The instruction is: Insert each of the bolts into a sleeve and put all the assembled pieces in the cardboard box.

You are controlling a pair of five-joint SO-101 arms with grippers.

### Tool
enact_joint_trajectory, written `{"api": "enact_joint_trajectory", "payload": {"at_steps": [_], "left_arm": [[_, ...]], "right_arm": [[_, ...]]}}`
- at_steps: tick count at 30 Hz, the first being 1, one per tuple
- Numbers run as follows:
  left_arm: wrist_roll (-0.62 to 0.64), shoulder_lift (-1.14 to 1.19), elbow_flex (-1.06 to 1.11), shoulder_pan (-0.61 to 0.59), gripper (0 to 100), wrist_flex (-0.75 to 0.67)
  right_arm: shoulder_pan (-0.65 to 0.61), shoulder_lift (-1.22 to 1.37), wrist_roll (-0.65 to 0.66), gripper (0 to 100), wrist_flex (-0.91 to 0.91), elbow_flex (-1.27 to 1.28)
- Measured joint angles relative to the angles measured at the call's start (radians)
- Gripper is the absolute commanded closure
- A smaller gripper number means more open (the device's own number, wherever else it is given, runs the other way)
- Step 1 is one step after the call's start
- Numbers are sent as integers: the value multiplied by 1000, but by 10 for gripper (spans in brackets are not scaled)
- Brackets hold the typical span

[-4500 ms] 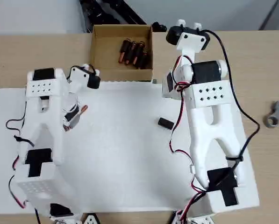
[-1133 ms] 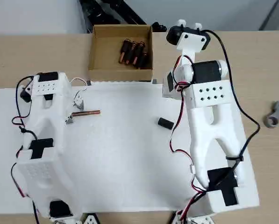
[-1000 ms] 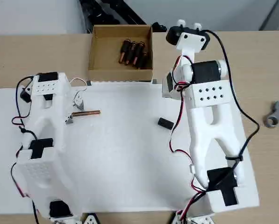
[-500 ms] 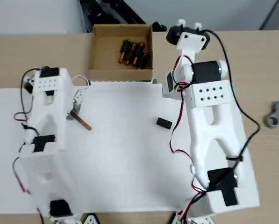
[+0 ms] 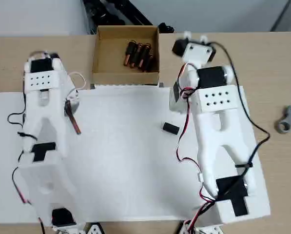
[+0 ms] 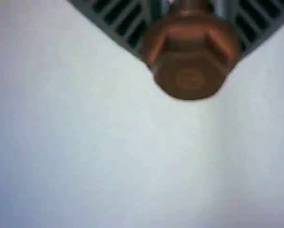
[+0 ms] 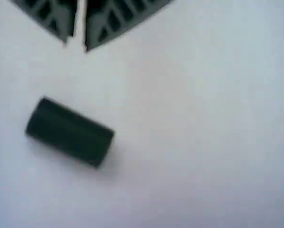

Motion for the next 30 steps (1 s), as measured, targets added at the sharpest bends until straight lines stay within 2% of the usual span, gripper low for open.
{"api": "enact_joint_trajectory", "payload": {"at_steps": [3,9,12,22,30], "left_arm": [[-68,-138,0,5,994,3],[-207,-405,5,5,994,11],[-261,-542,74,5,994,12],[-382,-987,368,5,994,18],[-410,-1280,411,5,992,18]], "right_arm": [[-5,0,103,980,0,64],[-72,0,413,980,0,86],[-80,0,512,980,0,91],[-78,0,738,980,0,91],[-75,66,813,980,-43,91]]}}
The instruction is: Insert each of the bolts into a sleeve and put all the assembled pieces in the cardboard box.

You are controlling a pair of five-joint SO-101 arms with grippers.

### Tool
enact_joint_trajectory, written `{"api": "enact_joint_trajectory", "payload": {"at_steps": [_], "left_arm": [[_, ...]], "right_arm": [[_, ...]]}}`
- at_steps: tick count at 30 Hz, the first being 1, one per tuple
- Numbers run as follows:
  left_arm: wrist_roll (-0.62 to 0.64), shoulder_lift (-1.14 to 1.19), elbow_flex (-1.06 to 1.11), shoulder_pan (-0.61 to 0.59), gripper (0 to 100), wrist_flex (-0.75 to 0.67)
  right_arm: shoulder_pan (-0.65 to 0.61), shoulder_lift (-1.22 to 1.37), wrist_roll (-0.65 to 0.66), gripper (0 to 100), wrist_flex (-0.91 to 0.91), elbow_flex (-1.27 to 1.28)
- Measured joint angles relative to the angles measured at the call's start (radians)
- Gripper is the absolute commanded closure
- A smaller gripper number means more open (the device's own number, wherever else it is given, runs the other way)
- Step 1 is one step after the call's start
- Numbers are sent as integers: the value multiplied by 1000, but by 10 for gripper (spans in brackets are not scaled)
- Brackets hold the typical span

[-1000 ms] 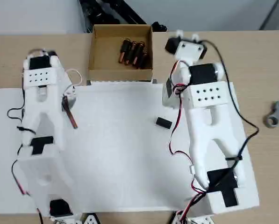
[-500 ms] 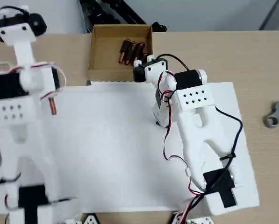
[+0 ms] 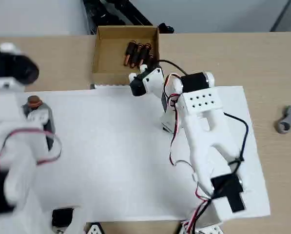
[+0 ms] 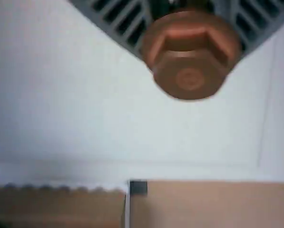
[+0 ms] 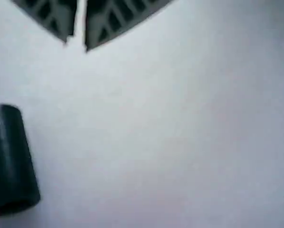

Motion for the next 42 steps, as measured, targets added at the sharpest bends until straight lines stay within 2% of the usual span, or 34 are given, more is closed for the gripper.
{"api": "enact_joint_trajectory", "payload": {"at_steps": [9,14,23,32,42], "left_arm": [[-2,-68,0,0,992,0],[-2,-68,0,0,992,0],[-2,-68,35,0,991,2],[-2,-72,72,0,991,2],[-2,-72,72,0,991,2]], "right_arm": [[2,100,3,979,-61,0],[2,100,78,979,-61,0],[2,100,92,978,-100,0],[2,100,92,814,-104,0],[9,104,92,812,-104,18]]}}
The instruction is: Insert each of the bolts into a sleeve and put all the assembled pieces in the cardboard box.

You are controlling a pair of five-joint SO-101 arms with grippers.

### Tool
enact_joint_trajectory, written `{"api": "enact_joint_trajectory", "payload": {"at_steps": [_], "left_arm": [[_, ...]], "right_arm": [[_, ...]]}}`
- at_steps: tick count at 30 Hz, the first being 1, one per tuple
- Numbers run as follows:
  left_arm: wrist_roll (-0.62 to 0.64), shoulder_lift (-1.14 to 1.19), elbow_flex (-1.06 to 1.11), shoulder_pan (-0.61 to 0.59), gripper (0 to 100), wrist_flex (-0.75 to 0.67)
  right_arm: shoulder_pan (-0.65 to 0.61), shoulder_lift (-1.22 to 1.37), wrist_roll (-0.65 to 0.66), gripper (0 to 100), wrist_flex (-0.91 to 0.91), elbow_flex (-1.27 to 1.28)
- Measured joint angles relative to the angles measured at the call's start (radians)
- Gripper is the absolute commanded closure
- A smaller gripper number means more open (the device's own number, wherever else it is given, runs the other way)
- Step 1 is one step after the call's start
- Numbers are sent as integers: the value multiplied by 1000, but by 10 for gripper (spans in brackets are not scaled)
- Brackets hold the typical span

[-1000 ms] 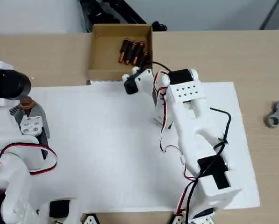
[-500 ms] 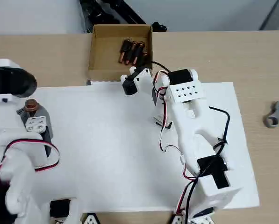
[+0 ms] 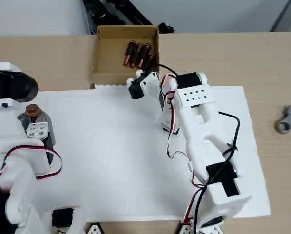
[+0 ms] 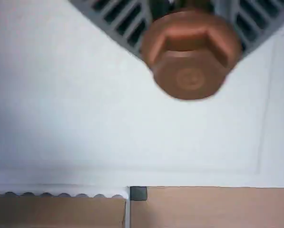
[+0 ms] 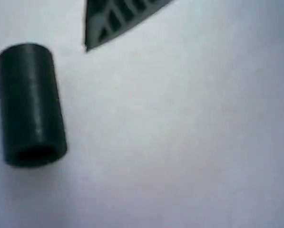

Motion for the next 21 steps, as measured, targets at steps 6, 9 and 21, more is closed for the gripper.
{"api": "enact_joint_trajectory", "payload": {"at_steps": [6,9,21], "left_arm": [[0,0,0,0,991,0],[0,0,6,0,991,0],[0,0,6,0,991,0]], "right_arm": [[-2,0,0,812,0,81],[0,0,0,812,-18,114],[-2,0,0,812,-232,235]]}}
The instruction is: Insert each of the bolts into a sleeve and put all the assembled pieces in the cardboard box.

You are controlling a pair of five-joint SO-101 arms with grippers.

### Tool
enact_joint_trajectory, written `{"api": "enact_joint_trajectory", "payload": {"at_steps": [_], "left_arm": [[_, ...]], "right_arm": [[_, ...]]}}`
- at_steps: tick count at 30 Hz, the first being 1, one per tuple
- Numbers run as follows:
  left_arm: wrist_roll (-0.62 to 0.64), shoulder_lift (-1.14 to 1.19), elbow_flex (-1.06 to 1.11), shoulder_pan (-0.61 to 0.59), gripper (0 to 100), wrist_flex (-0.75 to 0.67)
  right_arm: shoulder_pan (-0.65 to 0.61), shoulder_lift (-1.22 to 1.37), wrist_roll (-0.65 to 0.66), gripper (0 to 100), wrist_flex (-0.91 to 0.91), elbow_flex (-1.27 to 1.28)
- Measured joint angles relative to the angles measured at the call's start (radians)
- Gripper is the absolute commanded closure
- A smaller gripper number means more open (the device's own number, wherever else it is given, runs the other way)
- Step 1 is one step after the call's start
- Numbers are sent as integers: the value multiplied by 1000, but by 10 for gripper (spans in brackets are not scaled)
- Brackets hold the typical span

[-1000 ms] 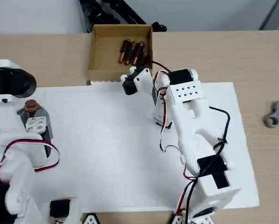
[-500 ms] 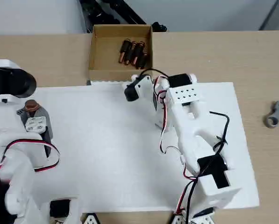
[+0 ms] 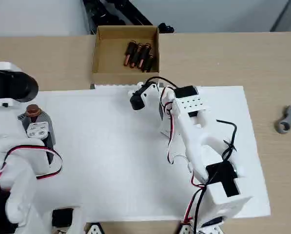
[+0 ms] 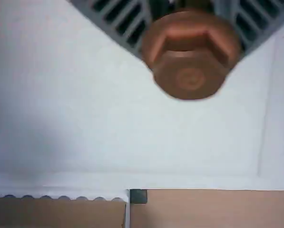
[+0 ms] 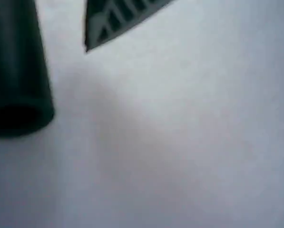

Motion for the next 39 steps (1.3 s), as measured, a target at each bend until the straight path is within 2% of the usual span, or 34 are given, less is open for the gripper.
{"api": "enact_joint_trajectory", "payload": {"at_steps": [6,31,33,36,39], "left_arm": [[0,0,0,0,991,0],[0,0,0,0,990,0],[0,0,0,0,990,0],[0,0,0,0,990,0],[0,0,0,0,990,0]], "right_arm": [[0,0,0,812,-52,37],[0,0,0,815,-55,37],[0,0,0,859,-55,37],[3,0,0,989,-58,48],[8,-2,0,972,-60,57]]}}
